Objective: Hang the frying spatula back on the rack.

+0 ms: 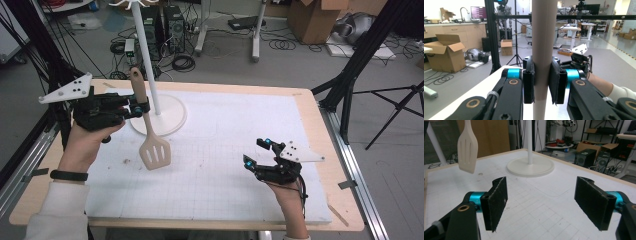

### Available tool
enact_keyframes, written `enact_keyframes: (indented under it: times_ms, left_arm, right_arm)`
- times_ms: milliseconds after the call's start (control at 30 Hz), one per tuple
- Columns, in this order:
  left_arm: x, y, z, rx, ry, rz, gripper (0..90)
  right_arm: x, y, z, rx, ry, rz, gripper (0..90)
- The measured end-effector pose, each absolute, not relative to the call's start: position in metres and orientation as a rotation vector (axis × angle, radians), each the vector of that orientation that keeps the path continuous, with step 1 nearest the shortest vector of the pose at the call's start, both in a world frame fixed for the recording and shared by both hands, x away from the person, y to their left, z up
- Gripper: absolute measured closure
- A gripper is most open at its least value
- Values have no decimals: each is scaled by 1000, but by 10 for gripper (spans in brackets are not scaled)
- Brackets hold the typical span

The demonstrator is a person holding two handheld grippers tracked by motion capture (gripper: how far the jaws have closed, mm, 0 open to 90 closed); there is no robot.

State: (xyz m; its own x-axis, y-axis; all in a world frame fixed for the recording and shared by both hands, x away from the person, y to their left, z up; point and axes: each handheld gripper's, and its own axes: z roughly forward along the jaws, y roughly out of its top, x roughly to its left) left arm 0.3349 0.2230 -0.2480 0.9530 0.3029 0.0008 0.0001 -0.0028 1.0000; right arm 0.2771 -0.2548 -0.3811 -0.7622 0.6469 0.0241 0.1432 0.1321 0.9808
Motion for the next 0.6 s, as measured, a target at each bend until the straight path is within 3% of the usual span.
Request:
enact_keyframes:
  times_ms: [600]
  left_arm:
    - [392,241,-214,1559,303,224,759]
  right_arm:
    - [277,-262,-388,800,2020,1660,254]
